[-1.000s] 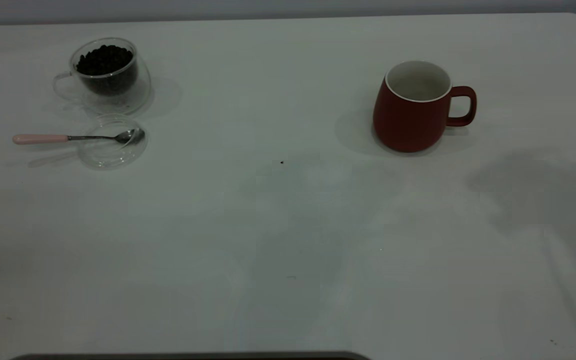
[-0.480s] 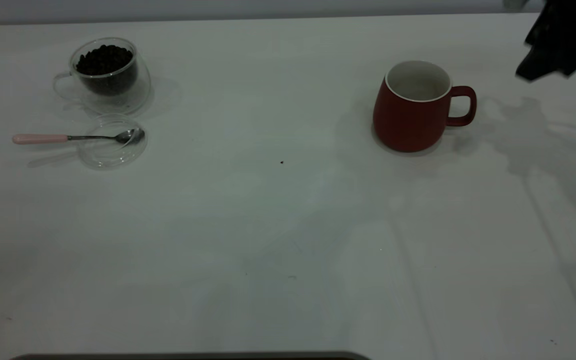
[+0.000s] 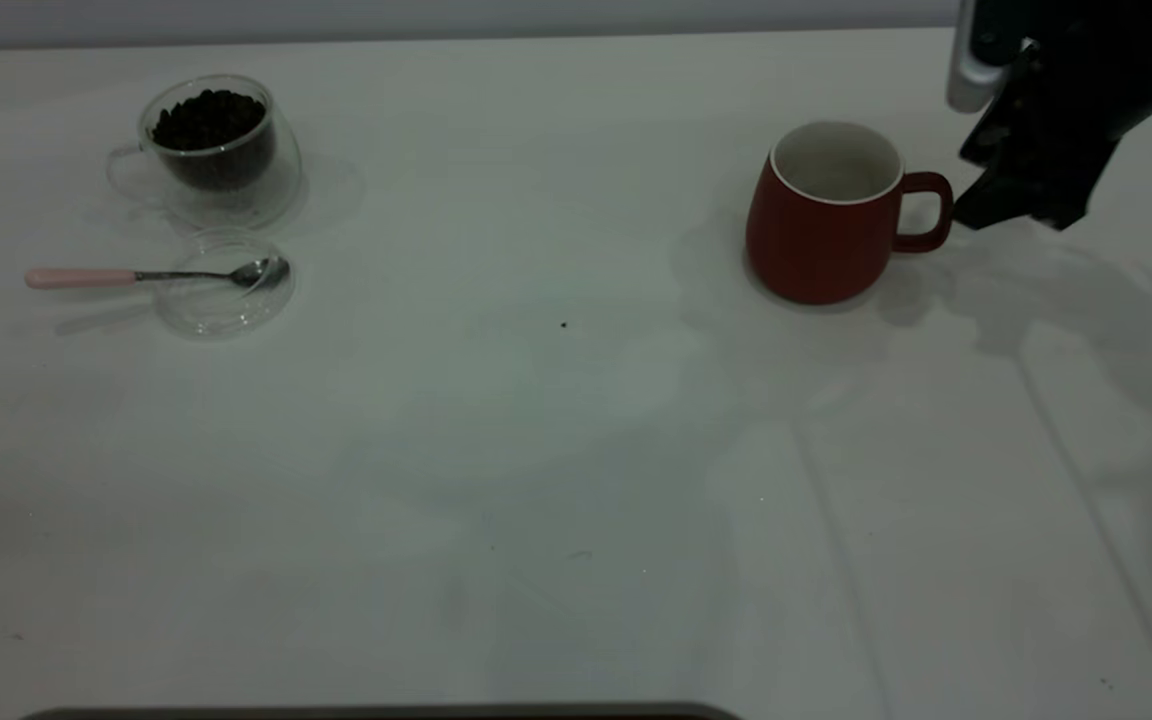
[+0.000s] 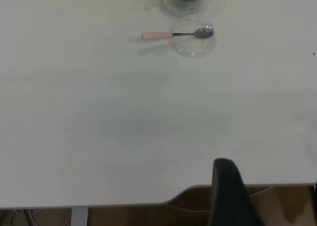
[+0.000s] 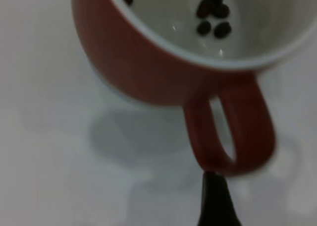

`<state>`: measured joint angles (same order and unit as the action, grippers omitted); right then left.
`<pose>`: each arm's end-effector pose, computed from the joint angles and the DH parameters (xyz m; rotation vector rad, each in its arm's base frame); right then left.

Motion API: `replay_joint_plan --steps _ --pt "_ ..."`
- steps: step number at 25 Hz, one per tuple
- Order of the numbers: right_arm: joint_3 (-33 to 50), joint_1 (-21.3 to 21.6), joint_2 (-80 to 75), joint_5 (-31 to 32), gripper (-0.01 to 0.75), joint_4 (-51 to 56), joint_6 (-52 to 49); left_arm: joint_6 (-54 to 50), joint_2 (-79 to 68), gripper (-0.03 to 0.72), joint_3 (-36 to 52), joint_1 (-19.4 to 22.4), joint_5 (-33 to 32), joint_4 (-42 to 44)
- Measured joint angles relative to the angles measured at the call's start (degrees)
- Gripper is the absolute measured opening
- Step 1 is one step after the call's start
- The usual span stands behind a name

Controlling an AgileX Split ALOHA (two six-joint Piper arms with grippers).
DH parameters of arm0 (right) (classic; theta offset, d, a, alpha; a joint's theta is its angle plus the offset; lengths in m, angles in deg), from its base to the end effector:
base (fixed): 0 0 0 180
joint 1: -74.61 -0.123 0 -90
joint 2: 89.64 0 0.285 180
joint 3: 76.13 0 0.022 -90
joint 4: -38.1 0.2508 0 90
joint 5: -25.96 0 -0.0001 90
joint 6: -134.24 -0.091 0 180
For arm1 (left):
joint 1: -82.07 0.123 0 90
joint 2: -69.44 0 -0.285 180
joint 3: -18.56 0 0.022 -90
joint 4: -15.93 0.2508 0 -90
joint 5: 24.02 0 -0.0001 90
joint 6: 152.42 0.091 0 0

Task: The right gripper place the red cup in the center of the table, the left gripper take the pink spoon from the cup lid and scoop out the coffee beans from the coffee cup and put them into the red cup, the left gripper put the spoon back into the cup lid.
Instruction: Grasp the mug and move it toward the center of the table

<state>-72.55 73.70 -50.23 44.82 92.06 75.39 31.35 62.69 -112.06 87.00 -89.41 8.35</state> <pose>0.4207 0.0305 0.0335 -1.5712 2.1264 -0.0278 -0.0090 -0.0117 0.2675 -0.0084 2.1140 -0.0697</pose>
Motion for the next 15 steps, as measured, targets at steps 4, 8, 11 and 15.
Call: replay_joint_plan --steps 4,8,11,15 --pt "-2.20 -2.48 -2.43 0.51 0.517 0.69 0.00 0.00 0.00 0.464 0.00 0.00 0.00 0.00" --pt "-3.97 -5.66 -4.26 0.91 0.517 1.86 0.00 0.00 0.00 0.464 0.00 0.00 0.00 0.00" --pt "-5.18 -8.54 -5.08 1.15 0.517 3.86 0.00 0.00 0.00 0.464 0.00 0.00 0.00 0.00" --pt "-7.62 -12.42 -6.05 1.16 0.516 6.78 0.00 0.00 0.00 0.464 0.00 0.00 0.00 0.00"
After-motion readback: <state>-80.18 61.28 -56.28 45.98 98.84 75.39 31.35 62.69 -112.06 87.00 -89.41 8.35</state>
